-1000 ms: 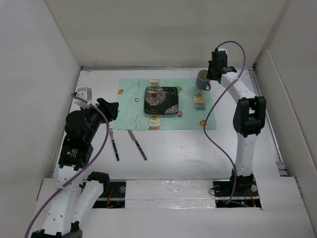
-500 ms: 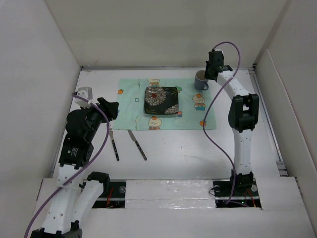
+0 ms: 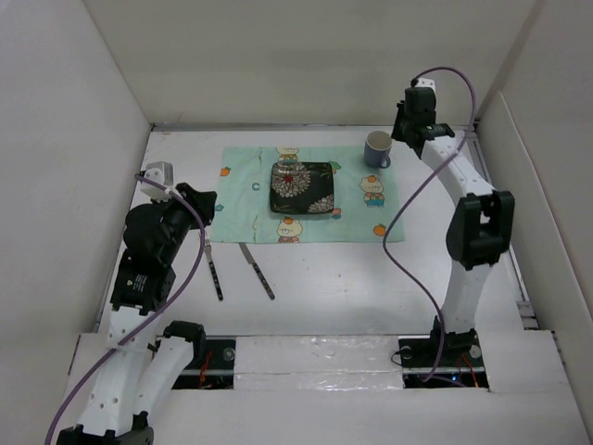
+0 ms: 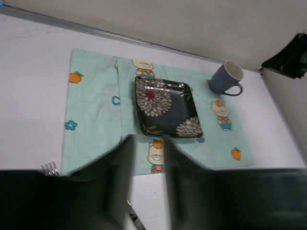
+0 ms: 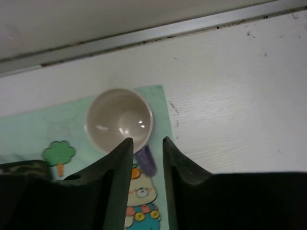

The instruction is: Set the dinner table for one person

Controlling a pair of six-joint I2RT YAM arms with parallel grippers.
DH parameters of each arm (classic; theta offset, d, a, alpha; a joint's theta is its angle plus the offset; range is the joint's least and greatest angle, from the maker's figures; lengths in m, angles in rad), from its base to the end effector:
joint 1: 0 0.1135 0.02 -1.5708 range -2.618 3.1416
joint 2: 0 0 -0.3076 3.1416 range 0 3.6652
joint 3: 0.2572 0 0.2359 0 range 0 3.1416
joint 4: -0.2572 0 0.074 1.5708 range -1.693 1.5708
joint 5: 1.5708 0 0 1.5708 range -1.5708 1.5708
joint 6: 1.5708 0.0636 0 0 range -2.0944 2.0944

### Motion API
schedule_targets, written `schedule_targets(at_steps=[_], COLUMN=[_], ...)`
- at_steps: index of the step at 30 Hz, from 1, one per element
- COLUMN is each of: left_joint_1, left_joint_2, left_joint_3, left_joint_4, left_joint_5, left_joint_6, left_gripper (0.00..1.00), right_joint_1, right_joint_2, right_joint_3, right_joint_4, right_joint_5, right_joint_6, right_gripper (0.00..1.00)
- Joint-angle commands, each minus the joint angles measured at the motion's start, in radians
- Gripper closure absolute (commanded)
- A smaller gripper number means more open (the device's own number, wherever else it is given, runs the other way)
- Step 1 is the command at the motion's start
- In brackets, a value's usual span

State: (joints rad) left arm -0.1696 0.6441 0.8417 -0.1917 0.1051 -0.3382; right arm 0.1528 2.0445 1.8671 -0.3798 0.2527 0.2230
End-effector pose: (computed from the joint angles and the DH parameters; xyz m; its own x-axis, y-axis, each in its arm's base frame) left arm 0.1203 -0.0274 0.4026 -0.0845 -0.3203 -0.9435 0.2578 0.9077 -0.3312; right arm 0.5070 0.0620 0.3343 -0.4959 0.1403 -0.8570 0.1764 0.9826 0.0588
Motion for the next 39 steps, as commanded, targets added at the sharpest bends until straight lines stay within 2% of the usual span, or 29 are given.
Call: schedule_targets(at_steps=[1, 2, 4, 5, 7, 8, 10, 12, 13, 15, 16, 19, 26, 33, 34, 35, 38, 39], left_joint_1=[0.004, 0.004, 0.004, 0.004, 0.004, 0.004, 0.004, 0.004, 0.004, 0.004, 0.004, 0.004, 0.004, 0.004, 0.004, 0.004, 0.004, 0.004], left_joint_2=[-0.02, -0.029, -0.055, -0.064, -0.075, -0.077, -0.075, -0.069, -0.072, -0.073, -0.072, -0.075, -0.08, -0.078, -0.075, -0.075, -0.084, -0.083], left_joint_3=[-0.004, -0.003, -0.013, -0.016, -0.015, -0.015, -0.016, -0.015, -0.01, -0.012, -0.012, -0.01, -0.015, -0.013, -0.012, -0.012, -0.015, -0.015], left_joint_4=[0.035, 0.037, 0.051, 0.051, 0.048, 0.047, 0.049, 0.043, 0.041, 0.051, 0.049, 0.046, 0.05, 0.049, 0.044, 0.044, 0.049, 0.054], left_joint_5=[0.015, 0.013, -0.008, -0.024, -0.038, -0.039, -0.035, -0.035, -0.028, -0.025, -0.03, -0.027, -0.024, -0.024, -0.025, -0.025, -0.024, -0.022], left_joint_6=[0.015, 0.015, 0.013, 0.008, 0.004, 0.004, 0.002, 0.001, 0.001, 0.001, 0.002, -0.001, 0.001, 0.001, 0.002, 0.002, 0.001, 0.001], left_gripper=[0.94, 1.0, 1.0, 1.0, 1.0, 0.98, 0.87, 0.84, 0.81, 0.78, 0.76, 0.74, 0.72, 0.72, 0.72, 0.72, 0.72, 0.72], right_joint_1=[0.068, 0.138, 0.235, 0.348, 0.456, 0.505, 0.626, 0.735, 0.772, 0.839, 0.894, 0.97, 1.05, 1.068, 1.068, 1.068, 1.079, 1.079], right_joint_2=[-0.268, -0.318, -0.44, -0.466, -0.512, -0.518, -0.533, -0.531, -0.524, -0.488, -0.465, -0.368, -0.143, -0.044, -0.012, -0.012, 0.002, 0.002], right_joint_3=[-0.179, -0.332, -0.472, -0.533, -0.66, -0.689, -0.758, -0.802, -0.828, -0.832, -0.824, -0.78, -0.616, -0.553, -0.537, -0.537, -0.545, -0.546], right_joint_4=[0.23, 0.272, 0.37, 0.425, 0.462, 0.466, 0.435, 0.447, 0.438, 0.417, 0.385, 0.346, 0.282, 0.254, 0.239, 0.239, 0.237, 0.226], right_joint_5=[-0.089, -0.124, -0.18, -0.185, -0.14, -0.135, -0.135, -0.15, -0.121, -0.084, -0.032, 0.002, 0.077, 0.078, 0.097, 0.097, 0.123, 0.149], right_joint_6=[-0.002, -0.004, -0.011, -0.01, -0.007, 0.005, 0.021, 0.055, 0.076, 0.082, 0.087, 0.096, 0.093, 0.079, 0.091, 0.091, 0.095, 0.101], right_gripper=[1.0, 1.0, 1.0, 1.0, 1.0, 1.0, 1.0, 0.97, 0.81, 0.63, 0.48, 0.41, 0.41, 0.42, 0.48, 0.48, 0.56, 0.7])
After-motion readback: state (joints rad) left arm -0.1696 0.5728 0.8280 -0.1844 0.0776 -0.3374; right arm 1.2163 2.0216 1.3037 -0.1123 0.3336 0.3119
